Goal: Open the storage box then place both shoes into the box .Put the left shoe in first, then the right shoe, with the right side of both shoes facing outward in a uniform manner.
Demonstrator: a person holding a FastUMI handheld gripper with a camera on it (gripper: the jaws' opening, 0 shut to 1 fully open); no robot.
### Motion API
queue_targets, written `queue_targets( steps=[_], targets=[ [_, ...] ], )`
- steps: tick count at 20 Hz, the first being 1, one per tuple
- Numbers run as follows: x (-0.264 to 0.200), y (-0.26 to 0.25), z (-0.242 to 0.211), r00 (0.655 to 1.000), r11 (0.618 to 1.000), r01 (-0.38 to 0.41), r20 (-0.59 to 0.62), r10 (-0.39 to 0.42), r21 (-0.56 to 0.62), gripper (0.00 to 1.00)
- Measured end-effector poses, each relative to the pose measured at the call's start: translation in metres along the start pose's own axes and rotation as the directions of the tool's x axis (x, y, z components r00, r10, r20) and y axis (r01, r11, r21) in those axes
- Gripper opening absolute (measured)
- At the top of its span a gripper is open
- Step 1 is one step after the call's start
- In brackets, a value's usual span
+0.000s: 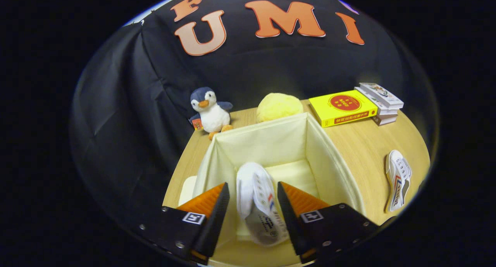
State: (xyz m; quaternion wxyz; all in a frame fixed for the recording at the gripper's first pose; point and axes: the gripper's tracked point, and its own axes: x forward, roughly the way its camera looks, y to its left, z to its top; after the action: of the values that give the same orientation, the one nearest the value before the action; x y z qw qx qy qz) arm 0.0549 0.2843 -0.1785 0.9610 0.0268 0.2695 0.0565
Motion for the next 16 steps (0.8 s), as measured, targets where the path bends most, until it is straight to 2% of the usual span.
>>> queue_targets(
  steps=[2, 3, 10, 16],
  targets=[
    [-0.005, -0.002, 0.010, 1.000, 0.999, -0.007, 0.027, 0.008, -0.040, 0.95],
    [-0.009, -0.003, 0.013, 0.999, 0.999, -0.016, 0.035, 0.018, -0.042, 0.96],
    [-0.036, -0.043, 0.031, 0.997, 1.000, -0.018, 0.073, 0.018, -0.004, 0.98],
    [-0.061, -0.108, 0.042, 0.994, 0.999, 0.035, 0.105, -0.038, 0.030, 0.99]
  ],
)
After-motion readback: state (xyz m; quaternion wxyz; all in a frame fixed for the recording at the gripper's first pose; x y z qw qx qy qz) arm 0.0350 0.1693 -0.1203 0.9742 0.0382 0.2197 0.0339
